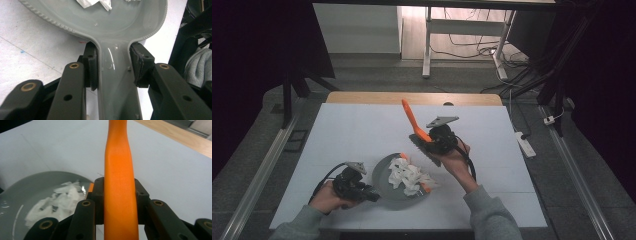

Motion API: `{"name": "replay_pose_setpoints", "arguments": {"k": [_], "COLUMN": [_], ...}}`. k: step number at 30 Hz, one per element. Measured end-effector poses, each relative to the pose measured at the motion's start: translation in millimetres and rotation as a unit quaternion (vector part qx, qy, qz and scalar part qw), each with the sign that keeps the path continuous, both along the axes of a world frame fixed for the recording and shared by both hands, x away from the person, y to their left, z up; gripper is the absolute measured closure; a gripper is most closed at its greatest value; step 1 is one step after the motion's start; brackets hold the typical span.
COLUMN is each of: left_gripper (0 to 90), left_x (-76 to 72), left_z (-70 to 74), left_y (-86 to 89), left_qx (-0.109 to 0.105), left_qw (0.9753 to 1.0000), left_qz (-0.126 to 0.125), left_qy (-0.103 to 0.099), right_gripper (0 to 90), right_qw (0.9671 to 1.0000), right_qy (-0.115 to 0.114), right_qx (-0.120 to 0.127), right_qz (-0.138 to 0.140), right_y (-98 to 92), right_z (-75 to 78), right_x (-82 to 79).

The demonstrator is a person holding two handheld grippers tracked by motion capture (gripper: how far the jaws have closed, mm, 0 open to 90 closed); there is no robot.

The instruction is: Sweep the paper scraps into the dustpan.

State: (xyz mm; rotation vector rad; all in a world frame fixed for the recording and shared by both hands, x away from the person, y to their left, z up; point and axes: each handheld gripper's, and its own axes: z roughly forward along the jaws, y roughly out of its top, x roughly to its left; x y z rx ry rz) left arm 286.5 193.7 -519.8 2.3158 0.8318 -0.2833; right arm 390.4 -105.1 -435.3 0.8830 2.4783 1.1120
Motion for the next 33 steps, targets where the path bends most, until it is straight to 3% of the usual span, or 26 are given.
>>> {"name": "replay_pose_setpoints", "arguments": {"k": [18, 25, 33], "left_gripper": [61.6, 61.6, 61.6], "left_x": [-1.3, -2.4, -3.3], "left_z": [0.4, 0.6, 0.6], "left_y": [-0.6, -1.2, -1.4], "left_qx": [0.002, 0.001, 0.001], "left_qw": [1.0000, 1.0000, 1.0000], "left_qz": [0.000, 0.002, 0.002], "left_qy": [-0.001, -0.002, -0.002], "right_gripper": [70.2, 70.2, 70.2], "right_qw": [0.9969, 0.9954, 0.9952], "right_qy": [0.009, 0.015, 0.028], "right_qx": [0.002, -0.006, -0.018], "right_qz": [-0.078, -0.094, -0.092], "right_y": [-70.3, -81.4, -76.5], "right_z": [-11.1, -19.3, -30.0], "right_x": [-17.4, -20.8, -21.8]}}
